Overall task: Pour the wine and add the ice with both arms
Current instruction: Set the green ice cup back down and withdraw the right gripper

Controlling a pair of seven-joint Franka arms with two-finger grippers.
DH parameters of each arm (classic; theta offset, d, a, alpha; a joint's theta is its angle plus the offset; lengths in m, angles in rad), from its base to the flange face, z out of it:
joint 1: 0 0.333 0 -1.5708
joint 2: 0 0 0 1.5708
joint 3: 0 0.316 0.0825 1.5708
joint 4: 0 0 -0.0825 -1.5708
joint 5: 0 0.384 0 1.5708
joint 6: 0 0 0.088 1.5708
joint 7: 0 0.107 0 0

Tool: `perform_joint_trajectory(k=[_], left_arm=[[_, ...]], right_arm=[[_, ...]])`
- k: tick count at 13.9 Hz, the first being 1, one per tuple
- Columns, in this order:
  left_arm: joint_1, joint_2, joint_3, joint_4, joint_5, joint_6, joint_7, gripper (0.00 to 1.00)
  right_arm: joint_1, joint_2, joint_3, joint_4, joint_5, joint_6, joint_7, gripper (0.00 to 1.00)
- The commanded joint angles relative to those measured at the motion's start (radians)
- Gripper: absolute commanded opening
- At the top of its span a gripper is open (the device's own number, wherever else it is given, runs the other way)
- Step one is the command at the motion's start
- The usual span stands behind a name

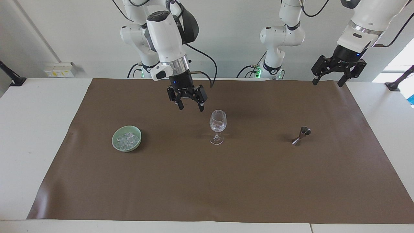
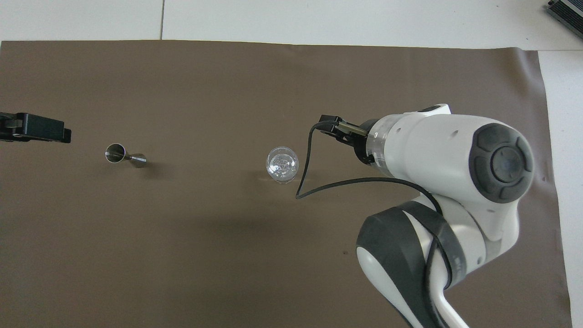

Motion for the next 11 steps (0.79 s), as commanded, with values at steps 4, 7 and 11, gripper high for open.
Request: perform_joint_trajectory(k=[4,7,11], left_arm=[[0.001,-0.038,0.011,-0.051,0.014,-0.059,0.088,1.0],[-0.002,-0.05,0.012,-0.077,0.016,-0.067,0.089,1.0],[-0.011,-0.062,0.012,-0.093,0.025,-0.075,0.105,1.0]], right_arm=[[-0.005,-0.06,-0.139,0.014,-0.017,-0.181,-0.233,1.0],[-0.005,-0.045,-0.178,0.095,-0.078,-0.292,-0.282,1.0],[-0.005,-0.062,-0.261,0.135,-0.086,-0.424,-0.389,1.0]])
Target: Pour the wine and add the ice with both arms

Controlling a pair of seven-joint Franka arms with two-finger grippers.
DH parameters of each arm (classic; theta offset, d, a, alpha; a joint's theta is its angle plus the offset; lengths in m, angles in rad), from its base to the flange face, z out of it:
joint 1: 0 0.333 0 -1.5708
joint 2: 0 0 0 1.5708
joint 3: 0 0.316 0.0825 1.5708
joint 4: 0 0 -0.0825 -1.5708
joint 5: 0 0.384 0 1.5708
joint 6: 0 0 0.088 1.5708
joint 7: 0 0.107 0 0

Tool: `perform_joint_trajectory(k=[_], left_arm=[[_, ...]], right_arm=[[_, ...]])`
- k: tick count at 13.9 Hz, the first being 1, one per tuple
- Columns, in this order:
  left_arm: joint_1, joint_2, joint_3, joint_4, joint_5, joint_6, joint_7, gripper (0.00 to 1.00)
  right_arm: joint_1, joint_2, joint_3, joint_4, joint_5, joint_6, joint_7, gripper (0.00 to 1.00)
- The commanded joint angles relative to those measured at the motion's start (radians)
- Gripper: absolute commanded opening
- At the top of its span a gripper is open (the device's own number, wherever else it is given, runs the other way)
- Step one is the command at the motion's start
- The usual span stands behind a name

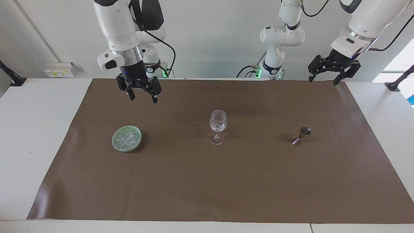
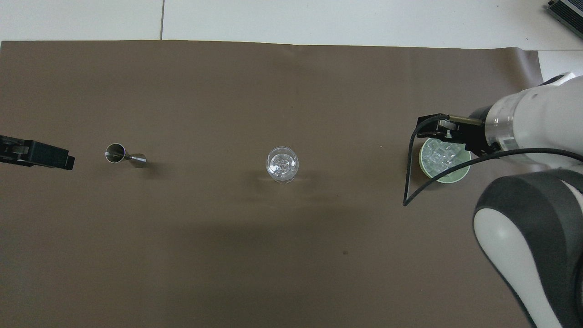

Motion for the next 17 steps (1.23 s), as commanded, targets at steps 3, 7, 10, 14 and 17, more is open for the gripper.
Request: perform_joint_trajectory(k=[3,7,10,14,17], left_arm=[[0.001,-0.033,0.006,-0.034,0.024,-0.008,0.009,1.0],[0.001,-0.033,0.006,-0.034,0.024,-0.01,0.009,1.0],[0.001,-0.033,0.006,-0.034,0.024,-0.01,0.009,1.0],[0.001,-0.033,0.006,-0.034,0.024,-0.01,0.009,1.0],[0.001,-0.033,0.006,-0.034,0.024,-0.01,0.009,1.0]], right_arm=[[-0.003,-0.018,-0.103,0.04,-0.008,-0.122,-0.128,1.0],[-0.012,-0.03,-0.166,0.081,0.001,-0.196,-0.219,1.0],[-0.021,-0.057,-0.166,0.034,0.001,-0.19,-0.225,1.0],[-0.02,-0.059,-0.161,0.035,-0.001,-0.193,-0.244,1.0],[-0.021,-0.058,-0.166,0.04,-0.001,-0.198,-0.304,1.0]])
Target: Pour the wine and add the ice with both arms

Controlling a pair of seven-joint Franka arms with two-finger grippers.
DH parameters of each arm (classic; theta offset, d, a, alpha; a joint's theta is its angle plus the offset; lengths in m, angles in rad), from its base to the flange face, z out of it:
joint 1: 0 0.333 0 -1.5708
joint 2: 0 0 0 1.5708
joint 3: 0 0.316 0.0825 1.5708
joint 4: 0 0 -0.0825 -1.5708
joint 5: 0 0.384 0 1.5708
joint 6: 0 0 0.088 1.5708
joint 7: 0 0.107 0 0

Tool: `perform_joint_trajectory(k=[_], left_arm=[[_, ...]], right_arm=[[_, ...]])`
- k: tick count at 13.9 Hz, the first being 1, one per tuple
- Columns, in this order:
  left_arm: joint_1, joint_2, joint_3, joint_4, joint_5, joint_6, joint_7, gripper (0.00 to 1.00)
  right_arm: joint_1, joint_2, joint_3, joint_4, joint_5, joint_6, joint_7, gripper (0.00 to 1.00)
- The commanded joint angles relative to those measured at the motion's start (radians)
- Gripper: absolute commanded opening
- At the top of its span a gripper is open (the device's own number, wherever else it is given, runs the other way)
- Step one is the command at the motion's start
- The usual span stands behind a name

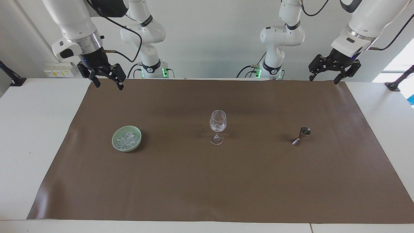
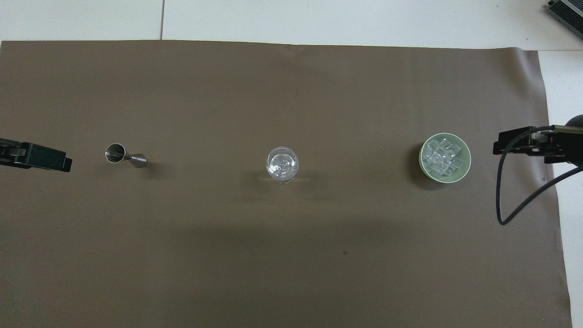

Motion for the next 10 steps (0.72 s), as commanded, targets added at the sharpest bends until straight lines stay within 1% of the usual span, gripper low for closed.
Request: perform_joint_trajectory(k=[1,2,4,10], left_arm=[[0.0,-0.028,0.001,-0.028,0.02,-0.008,0.009,1.0],[0.0,-0.028,0.001,-0.028,0.02,-0.008,0.009,1.0],[0.0,-0.028,0.001,-0.028,0.02,-0.008,0.009,1.0],[0.0,-0.028,0.001,-0.028,0.02,-0.008,0.009,1.0]], right_arm=[[-0.014,-0.024,0.004,-0.008,-0.004,-0.02,-0.043,1.0],[-0.014,-0.024,0.004,0.007,-0.009,-0.038,-0.043,1.0],[-0.014,-0.043,0.006,-0.024,-0.009,-0.029,-0.042,1.0],[-0.014,-0.052,0.007,-0.051,0.002,-0.021,-0.037,1.0]])
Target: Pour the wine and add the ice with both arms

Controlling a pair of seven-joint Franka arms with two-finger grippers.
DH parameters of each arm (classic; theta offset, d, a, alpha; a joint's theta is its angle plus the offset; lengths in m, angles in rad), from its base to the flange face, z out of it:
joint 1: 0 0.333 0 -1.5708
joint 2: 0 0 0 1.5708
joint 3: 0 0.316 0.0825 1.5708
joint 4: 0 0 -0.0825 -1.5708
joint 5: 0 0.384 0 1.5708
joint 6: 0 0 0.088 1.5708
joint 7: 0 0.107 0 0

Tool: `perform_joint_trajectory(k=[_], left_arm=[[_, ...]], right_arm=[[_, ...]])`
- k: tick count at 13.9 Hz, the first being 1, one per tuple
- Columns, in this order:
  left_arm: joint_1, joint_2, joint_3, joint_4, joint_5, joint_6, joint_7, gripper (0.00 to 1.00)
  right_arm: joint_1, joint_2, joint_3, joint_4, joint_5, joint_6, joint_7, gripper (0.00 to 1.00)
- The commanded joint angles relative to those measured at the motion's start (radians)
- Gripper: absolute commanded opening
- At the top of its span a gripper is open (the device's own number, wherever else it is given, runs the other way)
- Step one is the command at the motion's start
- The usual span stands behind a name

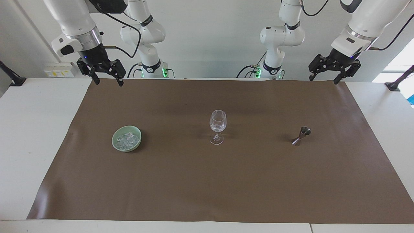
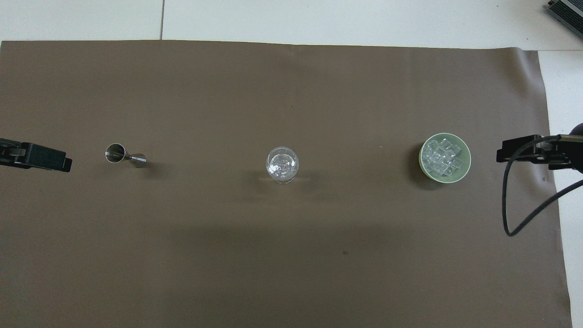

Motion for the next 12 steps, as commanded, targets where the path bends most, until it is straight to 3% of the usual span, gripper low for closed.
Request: perform_joint_trajectory(k=[1,12], left_arm=[[0.0,-0.028,0.001,-0.028,0.02,-0.008,0.009,1.0],[0.0,-0.028,0.001,-0.028,0.02,-0.008,0.009,1.0]], right_arm=[[-0.014,-0.019,0.009,-0.029,0.005,0.005,-0.021,1.0],[-0.014,-0.013,0.01,-0.043,-0.011,0.006,-0.021,1.0]])
